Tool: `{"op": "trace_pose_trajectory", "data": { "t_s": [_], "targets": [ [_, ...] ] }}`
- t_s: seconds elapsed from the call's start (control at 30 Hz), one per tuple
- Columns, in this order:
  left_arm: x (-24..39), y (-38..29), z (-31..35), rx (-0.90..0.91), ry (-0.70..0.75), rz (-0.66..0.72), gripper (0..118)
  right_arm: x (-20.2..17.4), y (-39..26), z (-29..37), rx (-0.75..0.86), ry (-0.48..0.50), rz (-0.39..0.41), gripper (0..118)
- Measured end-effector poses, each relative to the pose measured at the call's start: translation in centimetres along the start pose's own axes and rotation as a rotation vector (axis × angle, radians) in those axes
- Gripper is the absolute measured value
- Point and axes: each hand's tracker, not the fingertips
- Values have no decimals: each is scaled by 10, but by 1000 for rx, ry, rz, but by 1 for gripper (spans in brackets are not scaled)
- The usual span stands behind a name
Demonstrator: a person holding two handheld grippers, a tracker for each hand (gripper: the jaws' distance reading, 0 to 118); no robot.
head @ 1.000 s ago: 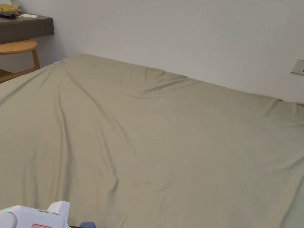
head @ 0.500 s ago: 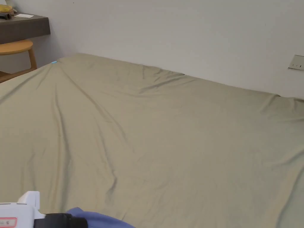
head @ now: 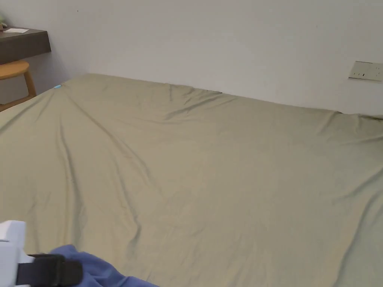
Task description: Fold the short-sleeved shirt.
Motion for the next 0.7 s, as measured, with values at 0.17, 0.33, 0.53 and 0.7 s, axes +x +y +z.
{"op": "trace_pose_trajectory", "data": {
  "t_s": [0.17, 0.33, 0.53, 0.7],
  "targets": [
    [56, -21, -40, -76, -172, -51, 20, 3, -3, 8, 7, 23, -1, 1],
    [98, -35, -92, -168, -219, -156, 20, 12, -5, 16, 28, 21, -32, 1],
    [117, -55, -147, -271, -174, -210, 23, 24, -11, 21, 27, -2, -57, 1],
    [112, -65, -143, -309, -402, -107, 57, 31, -15, 18, 10, -17, -76, 1]
  ]
}}
